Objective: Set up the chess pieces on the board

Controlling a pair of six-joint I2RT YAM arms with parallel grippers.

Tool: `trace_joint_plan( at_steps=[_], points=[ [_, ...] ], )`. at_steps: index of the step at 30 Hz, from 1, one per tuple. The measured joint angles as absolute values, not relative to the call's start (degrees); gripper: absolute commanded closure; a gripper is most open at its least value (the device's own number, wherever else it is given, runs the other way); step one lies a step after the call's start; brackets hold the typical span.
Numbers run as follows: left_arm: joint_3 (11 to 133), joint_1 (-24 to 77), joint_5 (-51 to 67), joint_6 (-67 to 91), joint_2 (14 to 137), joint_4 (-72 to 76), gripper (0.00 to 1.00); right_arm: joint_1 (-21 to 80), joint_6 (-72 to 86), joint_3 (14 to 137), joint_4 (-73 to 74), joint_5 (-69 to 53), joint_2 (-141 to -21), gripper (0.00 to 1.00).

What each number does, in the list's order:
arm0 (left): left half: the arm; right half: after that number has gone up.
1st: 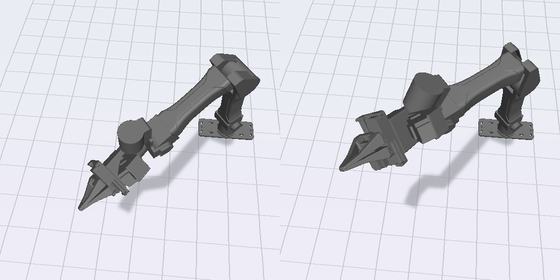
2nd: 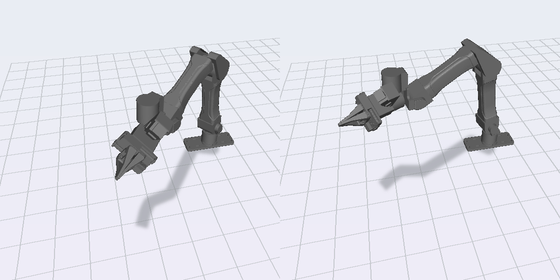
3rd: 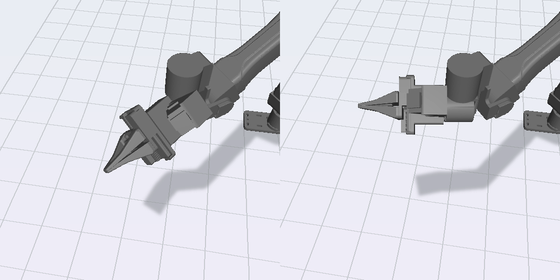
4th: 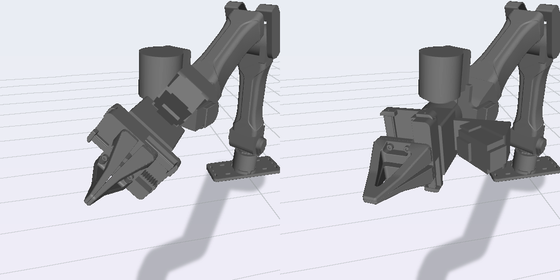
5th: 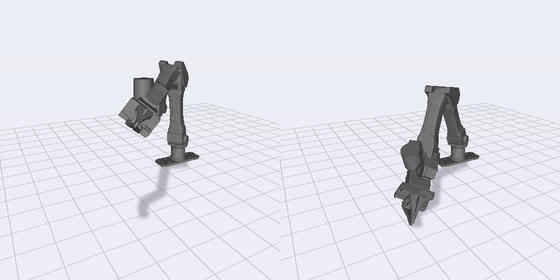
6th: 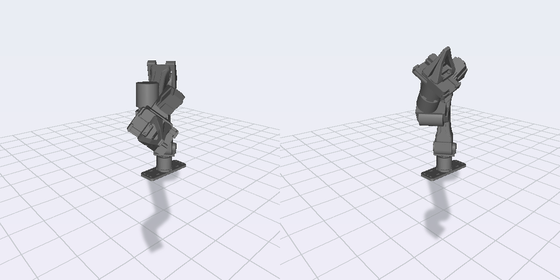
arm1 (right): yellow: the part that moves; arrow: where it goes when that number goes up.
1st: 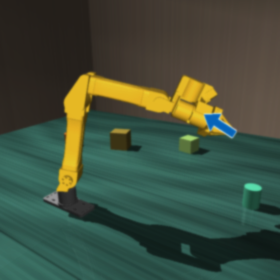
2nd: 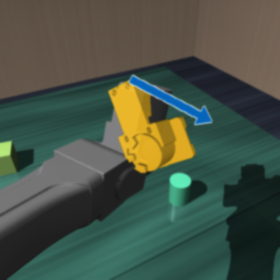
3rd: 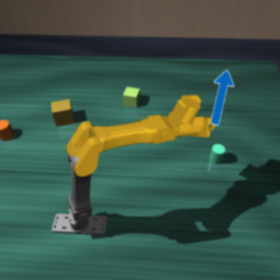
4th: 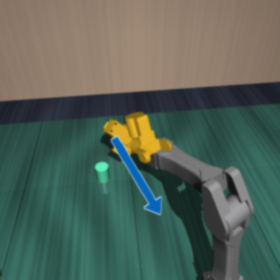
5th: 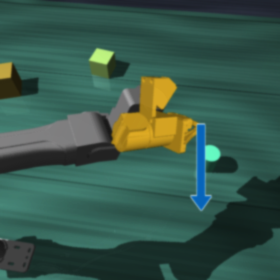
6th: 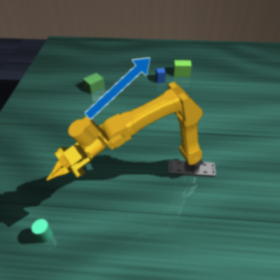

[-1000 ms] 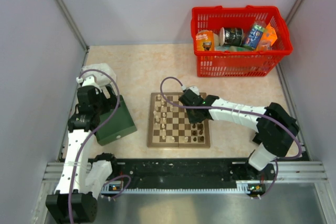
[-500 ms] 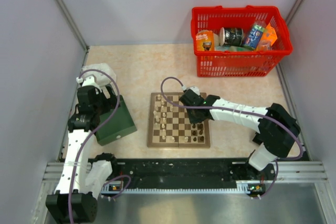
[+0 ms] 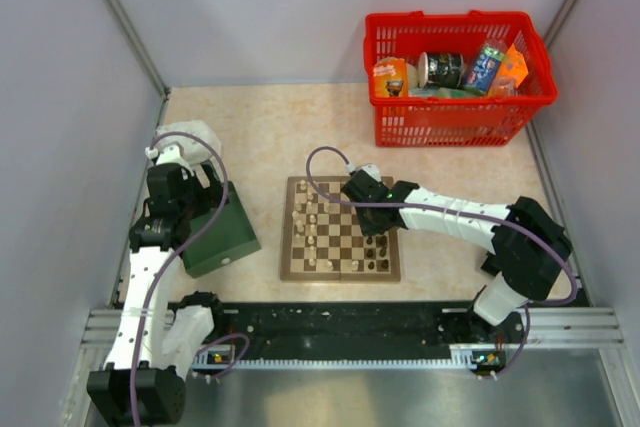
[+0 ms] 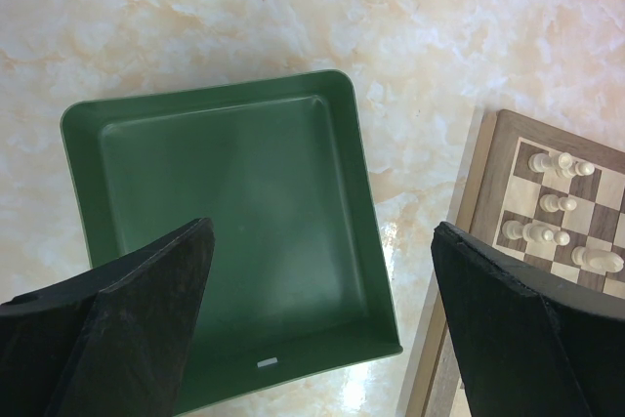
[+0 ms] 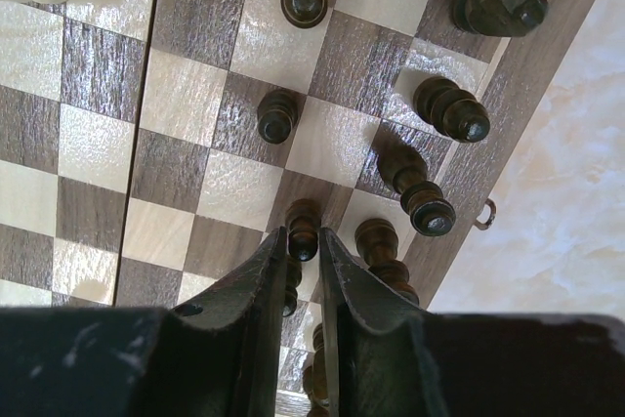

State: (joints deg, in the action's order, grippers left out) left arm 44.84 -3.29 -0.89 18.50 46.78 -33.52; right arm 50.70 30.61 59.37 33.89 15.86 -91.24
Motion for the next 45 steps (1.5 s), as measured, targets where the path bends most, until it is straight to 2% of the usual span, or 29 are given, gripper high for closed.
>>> trace_joint_plan(
  at_steps=[25,45],
  points=[
    [44.8,-3.3,-0.9,18.5,46.8,-33.5,0.01,50.7,29.1,62.8,33.9,14.8,-89.2,0.70],
    [44.8,-3.3,-0.9,18.5,46.8,-33.5,0.01,50.5,29.1,65.3,34.3,16.0,-90.9,0.72]
  ],
)
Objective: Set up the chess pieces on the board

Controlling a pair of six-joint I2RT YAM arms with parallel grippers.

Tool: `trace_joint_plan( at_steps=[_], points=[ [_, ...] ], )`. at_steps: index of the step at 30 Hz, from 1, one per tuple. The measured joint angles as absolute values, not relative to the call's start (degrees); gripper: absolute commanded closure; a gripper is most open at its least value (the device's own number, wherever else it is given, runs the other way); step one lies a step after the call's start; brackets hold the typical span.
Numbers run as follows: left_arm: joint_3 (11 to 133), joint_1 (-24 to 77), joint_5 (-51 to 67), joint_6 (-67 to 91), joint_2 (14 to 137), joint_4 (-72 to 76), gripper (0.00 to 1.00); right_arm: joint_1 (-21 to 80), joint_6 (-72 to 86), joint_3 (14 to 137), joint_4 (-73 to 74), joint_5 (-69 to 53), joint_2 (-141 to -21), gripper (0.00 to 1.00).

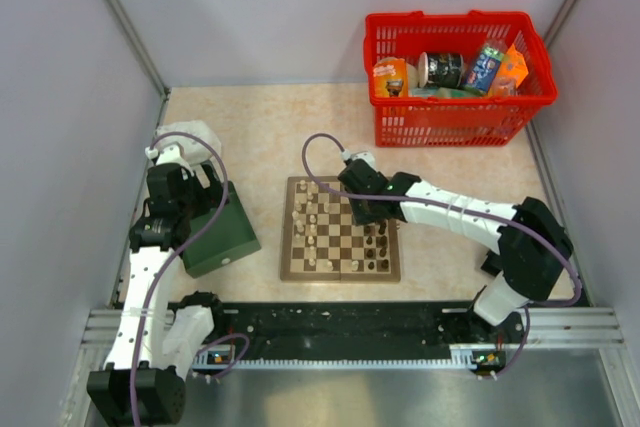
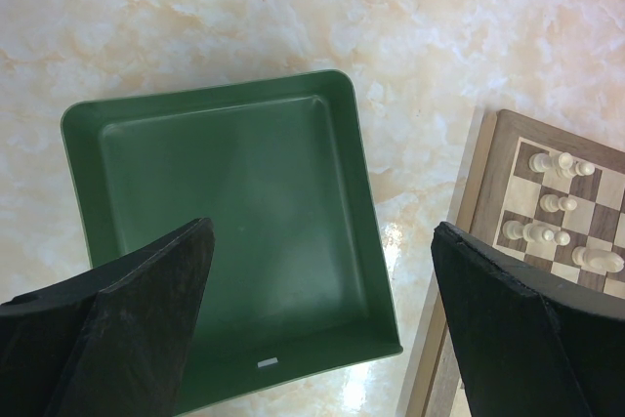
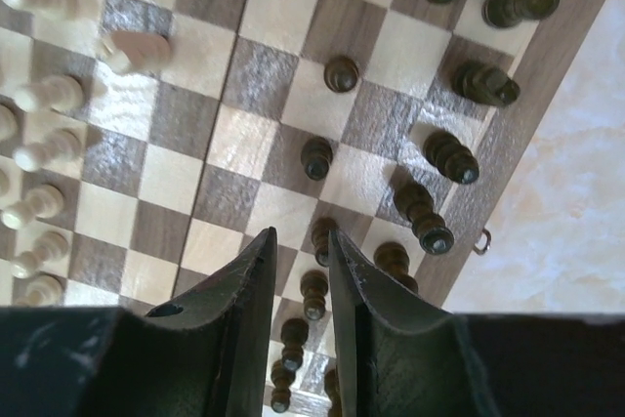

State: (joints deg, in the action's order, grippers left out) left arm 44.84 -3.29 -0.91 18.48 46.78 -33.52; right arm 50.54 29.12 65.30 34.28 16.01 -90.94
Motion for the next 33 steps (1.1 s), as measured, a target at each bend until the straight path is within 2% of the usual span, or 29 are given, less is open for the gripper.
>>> trace_joint_plan(
  at_steps=[15,21,33],
  points=[
    [44.8,-3.3,-0.9,18.5,46.8,-33.5,0.01,50.5,29.2,62.6,35.2,15.6,-92.4,0.75],
    [44.8,-3.3,-0.9,18.5,47.2,-33.5,0.01,50.5,29.1,62.6,35.2,15.6,-92.5,0.81],
    [44.8,-3.3,-0.9,18.5,47.4,-33.5,0.01,50.5,29.2,60.8,35.2,15.5,-92.5,0.82]
  ],
)
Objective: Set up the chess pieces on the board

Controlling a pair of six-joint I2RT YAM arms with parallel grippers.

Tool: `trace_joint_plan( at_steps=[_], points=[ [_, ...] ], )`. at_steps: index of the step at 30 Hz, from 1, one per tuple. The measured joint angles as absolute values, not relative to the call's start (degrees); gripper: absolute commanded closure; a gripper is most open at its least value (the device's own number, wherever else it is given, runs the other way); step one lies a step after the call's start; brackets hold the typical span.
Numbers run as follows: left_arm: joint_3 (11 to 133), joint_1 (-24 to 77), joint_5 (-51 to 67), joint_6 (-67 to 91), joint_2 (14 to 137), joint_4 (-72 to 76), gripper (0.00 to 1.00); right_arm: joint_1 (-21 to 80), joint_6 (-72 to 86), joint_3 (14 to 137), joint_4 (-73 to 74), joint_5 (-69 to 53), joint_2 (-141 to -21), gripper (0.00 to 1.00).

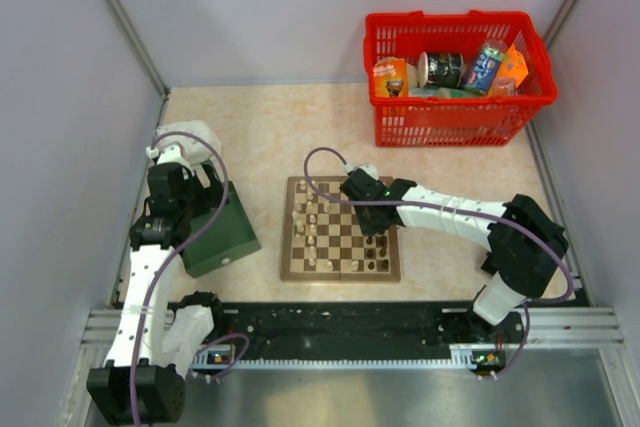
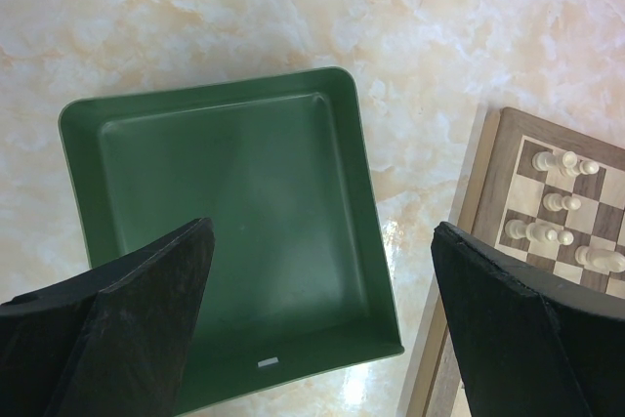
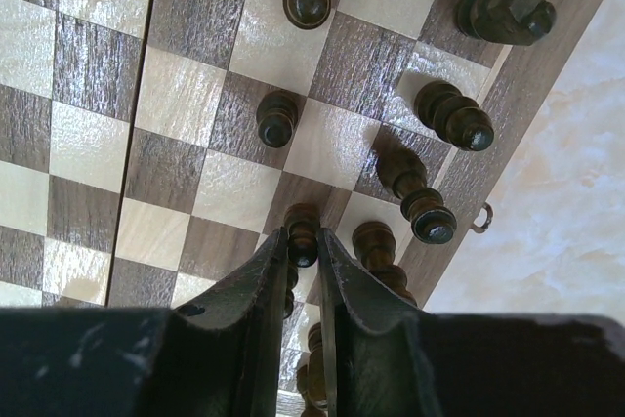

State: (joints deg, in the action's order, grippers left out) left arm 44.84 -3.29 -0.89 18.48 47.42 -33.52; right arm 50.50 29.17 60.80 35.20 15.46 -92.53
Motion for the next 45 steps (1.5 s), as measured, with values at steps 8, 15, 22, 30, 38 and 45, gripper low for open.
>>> trace_joint_plan(
  at_steps=[8,15,22,30,38,45],
  points=[
    [44.8,-3.3,-0.9,18.5,47.4,-33.5,0.01,50.5,29.1,60.7,35.2,15.5,-92.5,0.81],
    [44.8,-3.3,-0.9,18.5,47.4,-33.5,0.01,50.5,29.1,60.8,35.2,15.6,-92.5,0.74],
    [44.8,-3.3,-0.9,18.5,47.4,-33.5,0.01,50.5,29.1,60.8,35.2,15.6,-92.5,0.72],
    [44.8,-3.3,-0.9,18.5,47.4,-33.5,0.01,50.5,28.6,63.3,35.3,16.2,-91.7,0.70],
    [44.8,-3.3,-0.9,18.3,47.4,-33.5,0.01,50.5,28.0,67.2,35.0,17.1,-92.9,0.69],
    [44.8,-3.3,-0.9,18.3,47.4,-33.5,0.01,49.3,27.2,68.1,34.7,16.9,-96.1,0.69]
  ],
)
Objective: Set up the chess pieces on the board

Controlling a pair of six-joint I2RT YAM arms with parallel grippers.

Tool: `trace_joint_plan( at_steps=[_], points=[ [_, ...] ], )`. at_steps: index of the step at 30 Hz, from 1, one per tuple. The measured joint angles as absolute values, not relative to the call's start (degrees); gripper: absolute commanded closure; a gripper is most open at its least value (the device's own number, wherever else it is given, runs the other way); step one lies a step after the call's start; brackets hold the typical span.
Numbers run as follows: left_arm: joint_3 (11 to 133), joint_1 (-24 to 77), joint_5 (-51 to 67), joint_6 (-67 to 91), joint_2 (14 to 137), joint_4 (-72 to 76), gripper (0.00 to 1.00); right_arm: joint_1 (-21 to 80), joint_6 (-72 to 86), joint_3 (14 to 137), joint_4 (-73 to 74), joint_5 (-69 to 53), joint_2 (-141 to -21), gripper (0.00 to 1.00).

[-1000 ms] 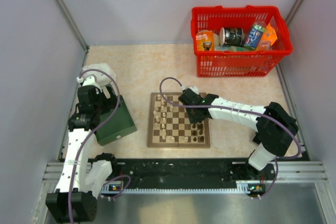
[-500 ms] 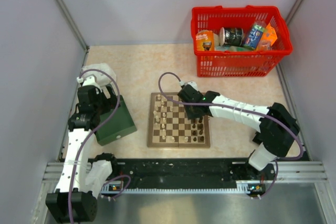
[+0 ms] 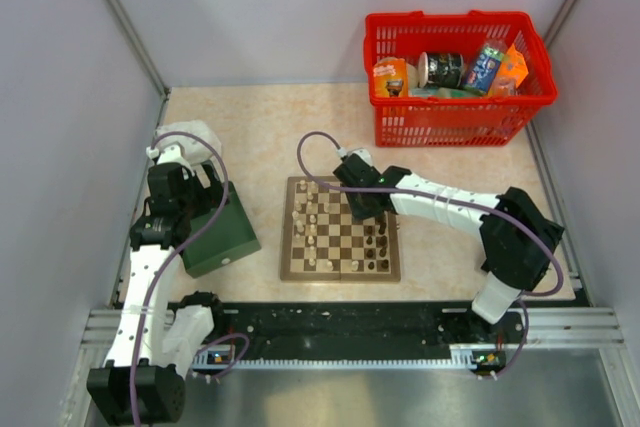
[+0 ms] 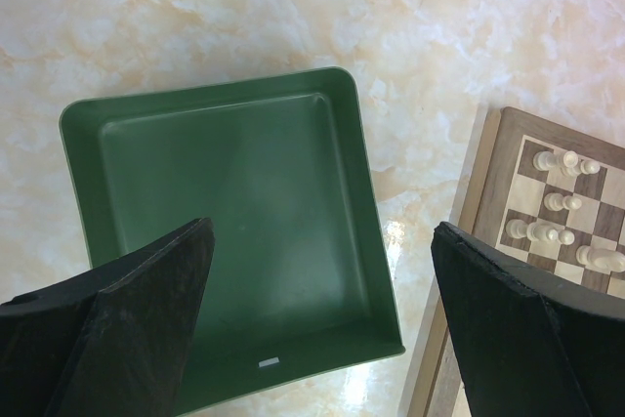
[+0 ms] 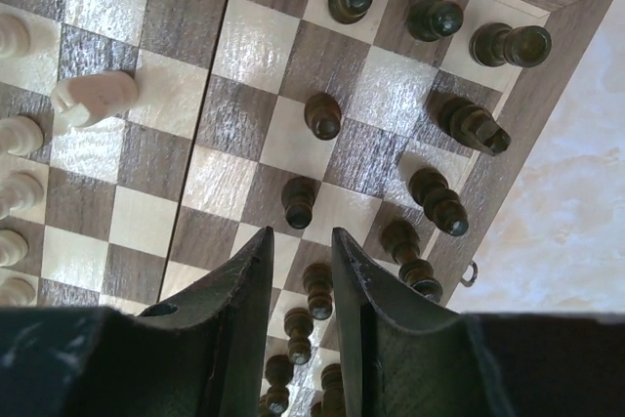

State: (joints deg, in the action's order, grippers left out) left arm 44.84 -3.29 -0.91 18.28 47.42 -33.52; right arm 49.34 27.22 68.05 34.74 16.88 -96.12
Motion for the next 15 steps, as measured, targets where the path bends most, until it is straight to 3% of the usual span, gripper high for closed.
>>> trace_joint_plan(
  at_steps=[15],
  points=[
    [44.8,-3.3,-0.9,18.3,47.4,-33.5,0.01,47.9,27.0,68.1,33.1,15.1,-97.4,0.75]
  ],
)
